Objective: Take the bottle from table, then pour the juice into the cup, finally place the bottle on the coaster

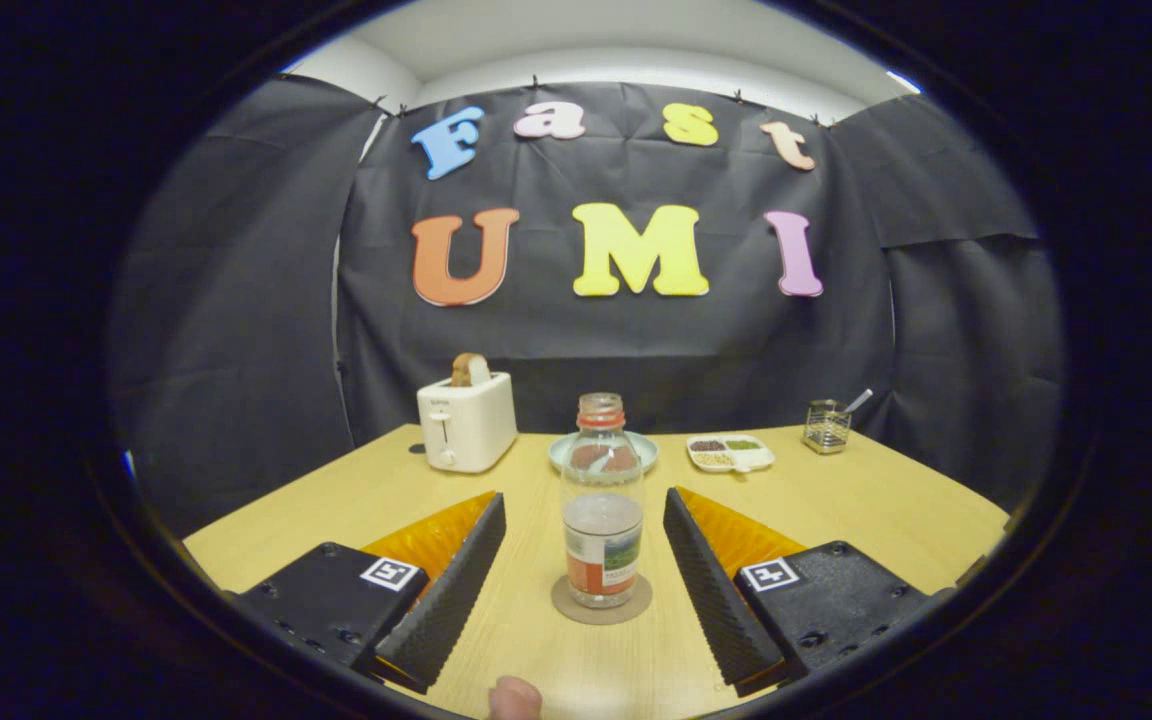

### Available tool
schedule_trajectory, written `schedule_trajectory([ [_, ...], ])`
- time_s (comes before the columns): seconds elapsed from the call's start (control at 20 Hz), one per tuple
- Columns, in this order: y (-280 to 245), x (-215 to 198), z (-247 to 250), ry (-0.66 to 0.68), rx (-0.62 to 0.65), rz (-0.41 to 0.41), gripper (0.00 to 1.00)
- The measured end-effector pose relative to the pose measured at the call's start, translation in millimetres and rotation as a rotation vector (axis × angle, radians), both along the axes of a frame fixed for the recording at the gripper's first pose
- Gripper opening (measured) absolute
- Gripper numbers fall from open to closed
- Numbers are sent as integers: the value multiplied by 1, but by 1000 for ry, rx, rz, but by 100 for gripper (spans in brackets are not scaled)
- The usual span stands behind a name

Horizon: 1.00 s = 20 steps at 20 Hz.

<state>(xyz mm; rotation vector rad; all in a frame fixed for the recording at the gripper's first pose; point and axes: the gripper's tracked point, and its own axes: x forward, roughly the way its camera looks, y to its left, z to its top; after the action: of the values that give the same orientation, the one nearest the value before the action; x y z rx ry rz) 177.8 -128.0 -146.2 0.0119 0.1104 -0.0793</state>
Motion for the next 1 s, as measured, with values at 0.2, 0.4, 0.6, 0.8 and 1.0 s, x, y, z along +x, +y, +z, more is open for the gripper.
schedule_trajectory([
  [0.2, 11, -41, 55, -94, 21, 6, 100],
  [0.4, 12, -85, 99, -152, 24, 0, 100],
  [0.6, 13, -128, 137, -201, 18, 5, 100],
  [0.8, 27, -167, 162, -248, 21, 50, 100],
  [1.0, 34, -202, 170, -268, 56, 95, 100],
])
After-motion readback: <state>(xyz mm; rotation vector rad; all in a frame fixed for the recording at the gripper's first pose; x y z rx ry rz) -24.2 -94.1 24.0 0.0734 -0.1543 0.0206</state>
